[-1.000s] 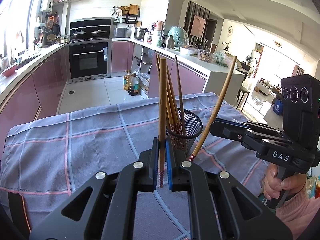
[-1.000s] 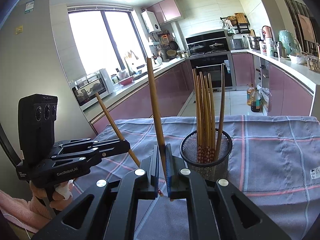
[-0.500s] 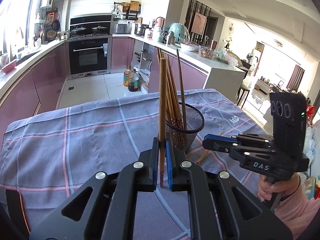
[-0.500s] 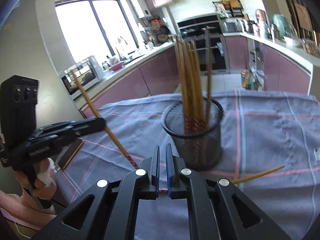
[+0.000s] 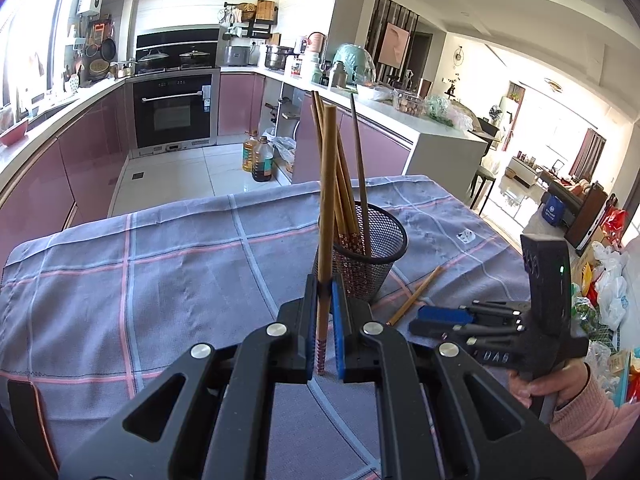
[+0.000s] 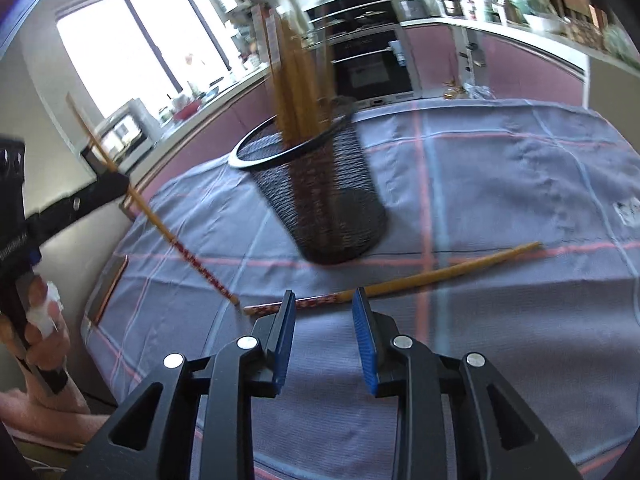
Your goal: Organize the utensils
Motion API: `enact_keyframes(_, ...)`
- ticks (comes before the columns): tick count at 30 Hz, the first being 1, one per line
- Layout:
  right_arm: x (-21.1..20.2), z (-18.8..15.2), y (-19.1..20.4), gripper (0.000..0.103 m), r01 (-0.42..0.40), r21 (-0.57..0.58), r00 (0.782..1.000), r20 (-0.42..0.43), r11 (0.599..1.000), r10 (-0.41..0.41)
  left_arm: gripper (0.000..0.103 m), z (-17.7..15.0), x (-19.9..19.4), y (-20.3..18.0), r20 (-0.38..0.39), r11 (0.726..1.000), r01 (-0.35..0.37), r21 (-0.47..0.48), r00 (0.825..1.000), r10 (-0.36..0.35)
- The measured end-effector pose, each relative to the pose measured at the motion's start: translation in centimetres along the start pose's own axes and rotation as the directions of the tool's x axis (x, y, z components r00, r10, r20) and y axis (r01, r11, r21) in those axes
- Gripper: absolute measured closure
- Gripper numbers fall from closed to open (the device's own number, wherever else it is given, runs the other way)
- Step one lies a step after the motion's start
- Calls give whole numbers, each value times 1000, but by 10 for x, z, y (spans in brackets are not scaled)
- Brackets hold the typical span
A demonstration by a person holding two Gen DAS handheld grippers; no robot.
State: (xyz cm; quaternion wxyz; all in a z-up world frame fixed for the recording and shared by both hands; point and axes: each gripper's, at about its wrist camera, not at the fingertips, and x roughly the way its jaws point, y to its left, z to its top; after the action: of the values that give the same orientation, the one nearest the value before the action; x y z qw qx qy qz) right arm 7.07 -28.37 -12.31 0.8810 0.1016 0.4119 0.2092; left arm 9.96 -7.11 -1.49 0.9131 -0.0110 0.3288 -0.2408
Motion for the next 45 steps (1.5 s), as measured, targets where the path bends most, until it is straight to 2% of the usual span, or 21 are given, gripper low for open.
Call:
enact_keyframes(3,16,4,24,75,-18,-68,1000,-20,998,17,95,0,0,1,0,1000,-1,0,1000,1)
enact_keyframes(9,48,6,42,75,-30,-124,996,-92,992,19,95,0,-1,2,-1,1000,-3,-3,1000,3)
enact_keyframes(15,35,-6,48,79,-6,-210,988,-154,978,-27,95,-3,-2,9,-1,1000,7,-11,1000,-7)
enact_keyframes(20,14,-19,41,81,52,-241,977,-190,969,-100,95,-4,-3,7,1,1000,23,-7,1000,-23)
enact_keyframes(23,0,-27,32,81,99,-218,972,-188,971,-141,95,-4,-3,9,0,1000,30,-8,1000,-30)
enact_keyframes(24,-5,-28,27,78,116,-195,972,-179,974,-152,95,-4,-3,9,1,999,32,-8,999,-32)
enact_keyframes(27,-18,-27,4,72,188,-87,975,-105,978,-197,95,-5,-2,8,1,999,36,-6,999,-36)
enact_keyframes(28,-21,-25,-3,61,209,-46,974,-82,977,-212,95,-5,-2,9,1,999,38,-7,999,-38)
enact_keyframes(29,-23,-22,-12,56,242,0,969,-60,970,-241,95,-5,-1,9,1,999,39,-8,999,-39)
enact_keyframes(30,-22,-19,-20,55,270,31,962,-45,962,-269,95,-5,-1,9,1,999,40,-8,999,-40)
enact_keyframes(33,-11,-12,-29,56,287,69,958,-26,955,-286,95,-5,-1,9,0,999,39,-4,999,-39)
enact_keyframes(38,6,6,-32,64,325,12,945,-26,945,-325,95,-4,0,9,-4,999,35,-7,999,-35)
enact_keyframes(40,14,12,-34,72,350,-3,936,-32,937,-350,95,-4,0,9,-6,999,36,-8,999,-36)
enact_keyframes(44,24,20,-38,82,369,-18,929,-32,929,-369,95,-4,1,9,-8,999,35,-7,999,-35)
enact_keyframes(45,25,21,-39,90,370,-21,928,-33,929,-370,95,-4,1,9,-9,999,34,-8,999,-35)
